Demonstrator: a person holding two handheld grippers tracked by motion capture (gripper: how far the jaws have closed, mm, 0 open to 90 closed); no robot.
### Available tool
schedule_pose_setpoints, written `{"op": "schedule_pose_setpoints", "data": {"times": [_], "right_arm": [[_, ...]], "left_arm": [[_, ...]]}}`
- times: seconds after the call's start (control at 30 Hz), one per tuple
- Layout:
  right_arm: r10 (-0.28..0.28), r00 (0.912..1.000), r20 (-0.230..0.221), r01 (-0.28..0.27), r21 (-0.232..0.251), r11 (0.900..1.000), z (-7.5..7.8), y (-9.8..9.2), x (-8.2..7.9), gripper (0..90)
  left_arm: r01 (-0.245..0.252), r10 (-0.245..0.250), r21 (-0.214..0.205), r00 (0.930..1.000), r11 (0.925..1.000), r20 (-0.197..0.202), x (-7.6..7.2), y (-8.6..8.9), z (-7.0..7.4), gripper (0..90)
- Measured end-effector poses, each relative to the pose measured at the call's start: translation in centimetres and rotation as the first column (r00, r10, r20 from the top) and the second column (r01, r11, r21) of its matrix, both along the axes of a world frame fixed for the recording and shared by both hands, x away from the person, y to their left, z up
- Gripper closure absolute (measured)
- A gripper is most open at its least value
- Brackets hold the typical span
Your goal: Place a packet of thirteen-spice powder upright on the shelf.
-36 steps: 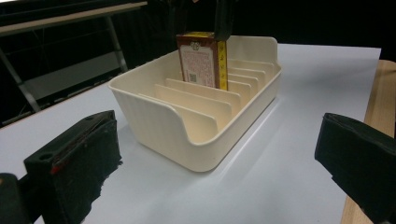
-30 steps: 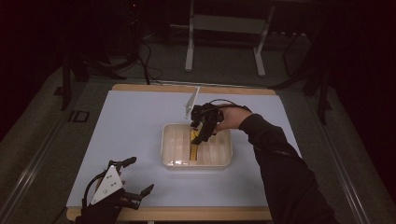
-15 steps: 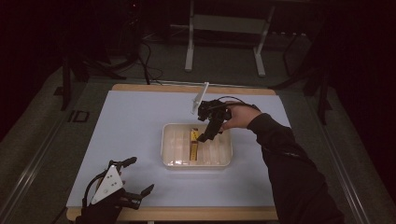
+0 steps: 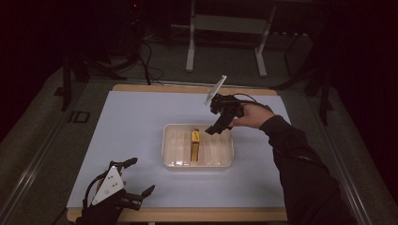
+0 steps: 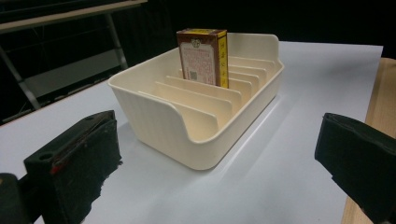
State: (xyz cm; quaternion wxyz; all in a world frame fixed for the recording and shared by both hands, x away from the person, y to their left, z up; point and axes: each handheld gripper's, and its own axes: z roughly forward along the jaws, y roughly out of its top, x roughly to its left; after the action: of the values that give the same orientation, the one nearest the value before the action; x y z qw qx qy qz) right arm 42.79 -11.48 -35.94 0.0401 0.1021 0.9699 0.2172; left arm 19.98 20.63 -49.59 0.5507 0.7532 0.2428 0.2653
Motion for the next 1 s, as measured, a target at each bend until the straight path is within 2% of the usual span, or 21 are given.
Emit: {"op": "schedule_pose_setpoints", "data": {"times": [0.13,0.3,0.5,0.6,0.7,0.77,0.8,0.87,0.9,1.0], "right_arm": [[-0.008,0.9999,-0.01,0.008,0.025,0.9996,0.1,-0.8,0.3,13.2],[-0.053,0.9986,-0.007,0.054,0.064,0.9965,0.0,-2.2,0.4,13.2],[-0.085,0.9963,-0.009,0.085,0.076,0.9934,-0.4,-3.5,0.3,13.1],[-0.11,0.9939,0.013,0.108,0.079,0.9909,-0.9,-4.5,0.1,13.2],[-0.123,0.9922,0.017,0.121,0.08,0.9894,-1.3,-5.0,0.0,13.2],[-0.162,0.9862,0.032,0.159,0.088,0.9834,-1.9,-5.7,-0.3,13.2],[-0.194,0.9802,0.041,0.189,0.092,0.9776,-2.1,-6.0,-0.4,13.2],[-0.205,0.9775,0.049,0.199,0.099,0.975,-2.3,-6.2,-0.5,13.2],[-0.224,0.9727,0.061,0.216,0.109,0.9703,-2.5,-6.5,-0.6,13.2],[-0.305,0.9487,0.085,0.289,0.157,0.9442,-3.2,-7.7,-0.8,13.4]], "left_arm": [[0.0,0.0,0.001,1.0,1.0,-0.001,0.0,0.0,0.0,0.3],[0.001,-0.001,-0.005,1.0,1.0,-0.002,0.0,0.0,0.0,0.2],[0.001,-0.001,-0.002,1.0,1.0,-0.002,0.0,0.0,0.0,0.3],[0.0,0.0,-0.002,1.0,1.0,-0.002,0.0,0.0,0.0,0.3],[0.001,-0.001,-0.001,1.0,1.0,-0.003,0.0,0.0,-0.1,0.3],[0.0,0.0,0.003,1.0,1.0,-0.004,0.0,0.0,-0.1,0.3],[-0.002,0.002,0.003,1.0,1.0,-0.003,0.0,0.0,-0.1,0.3],[-0.002,0.002,0.0,1.0,1.0,-0.004,0.0,-0.1,-0.1,0.3],[-0.002,0.002,0.002,1.0,1.0,-0.004,0.0,-0.1,-0.1,0.3],[-0.006,0.006,0.001,1.0,1.0,-0.005,0.0,0.0,-0.1,0.3]]}}
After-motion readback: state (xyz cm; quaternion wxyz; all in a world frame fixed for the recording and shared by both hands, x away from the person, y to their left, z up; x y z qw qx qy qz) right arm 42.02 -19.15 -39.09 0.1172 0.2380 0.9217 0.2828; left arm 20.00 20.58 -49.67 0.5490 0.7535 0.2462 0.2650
